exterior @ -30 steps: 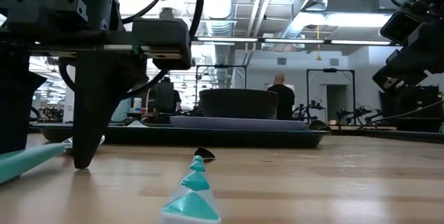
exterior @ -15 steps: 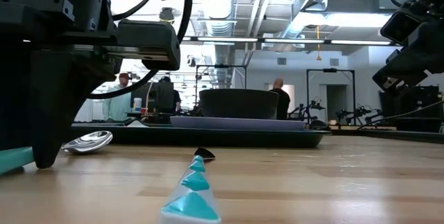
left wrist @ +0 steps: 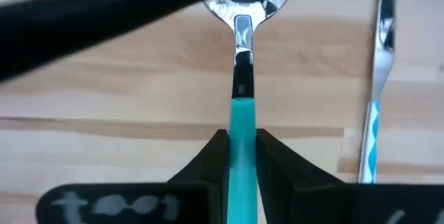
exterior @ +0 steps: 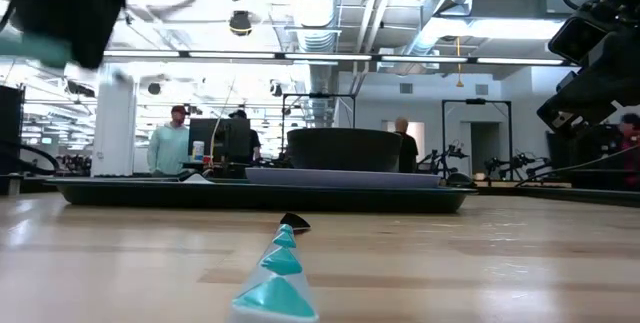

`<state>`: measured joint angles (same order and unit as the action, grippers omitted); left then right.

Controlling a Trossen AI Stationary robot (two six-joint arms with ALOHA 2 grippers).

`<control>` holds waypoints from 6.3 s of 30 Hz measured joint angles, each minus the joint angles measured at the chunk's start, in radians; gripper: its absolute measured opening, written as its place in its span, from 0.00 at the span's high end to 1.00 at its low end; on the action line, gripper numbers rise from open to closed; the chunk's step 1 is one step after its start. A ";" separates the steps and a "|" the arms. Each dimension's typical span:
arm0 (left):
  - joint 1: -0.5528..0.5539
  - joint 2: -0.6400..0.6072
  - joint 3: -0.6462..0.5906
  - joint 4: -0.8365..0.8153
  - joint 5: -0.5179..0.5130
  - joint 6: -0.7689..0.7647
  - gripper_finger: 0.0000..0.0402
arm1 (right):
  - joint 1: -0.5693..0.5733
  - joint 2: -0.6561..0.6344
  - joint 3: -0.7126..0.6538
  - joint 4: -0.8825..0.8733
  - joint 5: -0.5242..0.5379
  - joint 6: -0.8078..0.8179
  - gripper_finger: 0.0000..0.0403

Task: Set up tray
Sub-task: Put the blue spoon on the black napkin to the right of the violet fork, then put the blue knife on the black napkin to the right of the blue spoon

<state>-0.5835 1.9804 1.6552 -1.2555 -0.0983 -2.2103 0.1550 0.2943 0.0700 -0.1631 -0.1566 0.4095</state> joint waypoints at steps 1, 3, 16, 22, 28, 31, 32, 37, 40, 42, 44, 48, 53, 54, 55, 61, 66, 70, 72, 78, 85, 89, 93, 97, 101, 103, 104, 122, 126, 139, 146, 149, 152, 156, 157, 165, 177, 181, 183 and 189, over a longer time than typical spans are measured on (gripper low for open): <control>0.005 -0.012 0.026 -0.063 -0.016 0.003 0.93 | 0.000 0.000 0.000 0.000 0.000 0.000 0.87; 0.026 -0.045 0.064 -0.184 -0.059 0.006 0.93 | 0.000 0.000 0.000 0.000 0.000 0.000 0.87; 0.403 -0.406 -0.222 -0.235 -0.192 0.401 0.93 | 0.000 0.000 0.000 0.000 0.000 0.001 0.87; 0.601 -0.540 -0.538 0.153 -0.023 0.650 0.93 | 0.000 0.000 0.000 0.000 0.000 0.001 0.87; 0.726 -0.563 -0.681 0.290 0.006 0.792 0.93 | 0.000 0.000 0.000 0.000 0.000 0.001 0.87; 0.785 -0.557 -0.726 0.342 0.043 0.868 0.93 | 0.000 0.000 0.000 0.000 0.001 0.001 0.87; 0.804 -0.554 -0.742 0.355 0.046 0.885 0.93 | 0.000 0.000 0.000 0.000 0.000 0.001 0.87; 0.884 -0.554 -0.788 0.447 0.050 0.978 0.93 | 0.000 0.000 0.000 0.000 0.001 0.001 0.87; 0.925 -0.554 -0.796 0.480 0.050 1.020 0.93 | 0.000 0.000 0.000 0.000 0.001 0.001 0.87; 0.950 -0.554 -0.798 0.502 0.050 1.050 0.93 | 0.000 0.000 0.000 0.000 0.001 0.001 0.87; 0.973 -0.554 -0.813 0.511 0.061 1.067 0.93 | 0.000 0.000 0.000 0.000 0.001 0.001 0.87; 1.005 -0.554 -0.849 0.523 0.111 1.085 0.93 | 0.000 0.000 0.000 0.000 0.001 0.001 0.87; 1.012 -0.554 -0.873 0.582 0.119 1.090 0.93 | 0.000 0.000 0.000 0.000 0.001 0.001 0.87; 1.012 -0.554 -0.874 0.597 0.119 1.090 0.93 | 0.000 0.000 0.000 0.000 0.001 0.001 0.87; 1.012 -0.554 -0.874 0.605 0.119 1.090 0.93 | 0.000 0.000 0.000 0.000 0.001 0.001 0.87; 1.015 -0.500 -0.875 0.620 0.135 1.090 0.93 | 0.000 0.000 0.000 0.000 0.002 0.001 0.87; 1.015 -0.449 -0.875 0.623 0.146 1.094 0.92 | 0.000 0.000 0.000 0.000 0.002 0.002 0.87; 1.016 -0.429 -0.874 0.634 0.160 1.094 0.85 | 0.000 0.000 0.000 0.000 0.002 0.002 0.87; 1.015 -0.429 -0.874 0.634 0.158 1.094 0.81 | 0.000 0.000 0.000 0.000 0.002 0.002 0.87; 1.015 -0.429 -0.871 0.637 0.146 1.097 0.72 | 0.000 0.000 0.000 0.000 0.002 0.002 0.87; 1.015 -0.428 -0.820 0.628 0.135 1.134 0.69 | 0.000 0.000 0.000 0.000 0.002 0.002 0.87; 1.015 -0.428 -0.759 0.548 0.116 1.163 0.69 | 0.000 0.000 0.000 0.000 0.002 0.002 0.87; 1.015 -0.428 -0.670 0.382 0.061 1.204 0.69 | 0.000 0.000 0.000 0.000 0.002 0.002 0.87; 1.007 -0.428 -0.563 0.208 0.025 1.206 0.69 | 0.000 0.000 0.000 0.000 0.002 0.002 0.87; 0.935 -0.428 -0.438 0.125 0.049 1.206 0.69 | 0.000 0.000 0.000 0.000 0.001 0.002 0.87; 0.871 -0.428 -0.373 0.124 0.072 1.203 0.69 | 0.000 0.000 0.000 0.000 0.002 0.002 0.87; 0.836 -0.428 -0.345 0.124 0.079 1.190 0.69 | 0.000 0.000 0.000 0.000 0.002 0.002 0.87; 0.159 -0.227 -0.202 0.645 -0.112 0.352 0.72 | 0.000 0.000 0.000 0.000 0.001 0.001 0.87; 0.126 -0.120 -0.203 0.805 -0.065 0.286 0.74 | 0.000 0.000 0.000 0.000 0.001 0.001 0.87; 0.109 0.095 -0.013 0.589 0.091 0.233 0.75 | 0.000 0.000 0.000 0.000 0.000 0.001 0.87; 0.111 0.150 0.035 0.540 0.092 0.231 0.75 | 0.000 0.000 0.000 0.000 0.000 0.001 0.87; 0.111 0.150 0.020 0.540 0.093 0.225 0.75 | 0.000 0.000 0.000 0.000 0.000 0.000 0.87; 0.115 0.151 0.009 0.493 0.091 0.219 0.75 | 0.000 0.000 0.000 0.000 0.000 0.000 0.87; 0.116 0.151 0.009 0.486 0.085 0.221 0.75 | 0.000 0.000 0.000 0.000 0.000 0.000 0.87; 0.117 0.151 0.009 0.485 0.076 0.226 0.75 | 0.000 0.000 0.000 0.000 0.000 0.000 0.87; 0.137 0.173 0.011 0.520 0.068 0.242 0.75 | 0.000 0.000 0.000 0.000 0.000 0.000 0.87; 0.139 0.246 0.026 0.526 0.102 0.257 0.75 | 0.000 0.000 0.000 0.000 0.000 0.000 0.87; 0.141 0.246 0.027 0.523 0.124 0.262 0.75 | 0.000 0.000 0.000 0.000 0.000 0.000 0.87; 0.140 0.246 0.027 0.520 0.114 0.257 0.75 | 0.000 0.000 0.000 0.000 0.000 0.000 0.87; 0.140 0.246 0.026 0.515 0.120 0.252 0.76 | 0.000 0.000 0.000 0.000 0.000 0.000 0.87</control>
<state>-0.4435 2.2261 1.6814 -0.7402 0.0217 -1.9585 0.1551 0.2943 0.0696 -0.1633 -0.1566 0.4095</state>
